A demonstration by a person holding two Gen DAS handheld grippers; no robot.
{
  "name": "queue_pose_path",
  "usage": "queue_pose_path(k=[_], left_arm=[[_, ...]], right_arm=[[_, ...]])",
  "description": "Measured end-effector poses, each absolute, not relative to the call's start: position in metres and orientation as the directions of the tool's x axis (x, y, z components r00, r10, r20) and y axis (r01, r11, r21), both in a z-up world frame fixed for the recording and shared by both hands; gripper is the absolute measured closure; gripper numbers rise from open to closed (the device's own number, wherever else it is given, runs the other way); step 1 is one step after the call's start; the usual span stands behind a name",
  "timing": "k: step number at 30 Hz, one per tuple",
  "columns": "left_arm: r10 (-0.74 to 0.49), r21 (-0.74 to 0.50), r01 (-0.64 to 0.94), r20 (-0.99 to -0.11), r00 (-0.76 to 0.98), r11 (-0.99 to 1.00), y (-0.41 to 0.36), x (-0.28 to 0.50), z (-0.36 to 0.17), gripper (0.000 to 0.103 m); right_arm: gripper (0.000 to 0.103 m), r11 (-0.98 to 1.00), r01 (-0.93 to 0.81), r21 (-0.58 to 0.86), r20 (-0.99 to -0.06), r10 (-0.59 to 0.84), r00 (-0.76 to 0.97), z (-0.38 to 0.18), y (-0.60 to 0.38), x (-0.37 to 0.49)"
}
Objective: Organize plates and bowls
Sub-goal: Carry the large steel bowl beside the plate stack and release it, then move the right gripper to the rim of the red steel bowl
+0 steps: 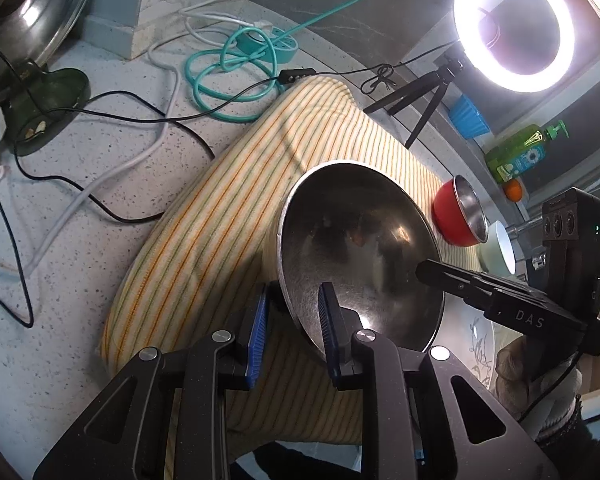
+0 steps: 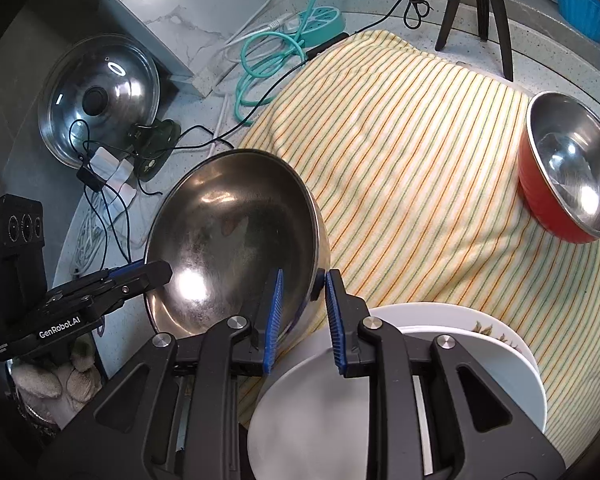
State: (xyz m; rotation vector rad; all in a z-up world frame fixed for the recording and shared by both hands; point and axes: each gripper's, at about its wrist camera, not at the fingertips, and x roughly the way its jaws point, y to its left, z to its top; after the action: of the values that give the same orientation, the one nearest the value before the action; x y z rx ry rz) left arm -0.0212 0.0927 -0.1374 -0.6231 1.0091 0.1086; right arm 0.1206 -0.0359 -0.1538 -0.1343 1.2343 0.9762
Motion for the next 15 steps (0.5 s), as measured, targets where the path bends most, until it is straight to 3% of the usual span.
queue_pose_path(k=[1,3,5,10,15], left_arm=[[-0.191,-0.435,-0.363,-0.817,0.544,0.824,0.093,-0.022,-0.136,0.076],[-0.184,-0.428,-0.361,-0.817,0.547,0.828,0.093,-0.022,-0.133,0.074],[-0.171,-0.417,-0.360,-0.817,0.551,0.834,0.093,-0.023,-0.130,0.066],[-0.153,-0.407,-0.350,-0.807,0.570,0.843,0.093,-0.020,-0.119,0.061],[-0.151,-0.402,-0.324,-0.795,0.588,0.856,0.086,-0.010,-0.106,0.049]], right_arm=[[0.056,0.608,-0.686,0.400,-0.831,0.556,0.008,-0.151,-0.037,0.120],[0.044,0.607,-0.685,0.402,-0.818,0.574,0.028,-0.144,-0.041,0.120],[0.043,0.605,-0.684,0.407,-0.808,0.588,0.039,-0.138,-0.045,0.121],[0.028,0.615,-0.672,0.412,-0.788,0.611,0.077,-0.123,-0.062,0.121],[0.022,0.641,-0.647,0.413,-0.774,0.622,0.122,-0.110,-0.089,0.124]])
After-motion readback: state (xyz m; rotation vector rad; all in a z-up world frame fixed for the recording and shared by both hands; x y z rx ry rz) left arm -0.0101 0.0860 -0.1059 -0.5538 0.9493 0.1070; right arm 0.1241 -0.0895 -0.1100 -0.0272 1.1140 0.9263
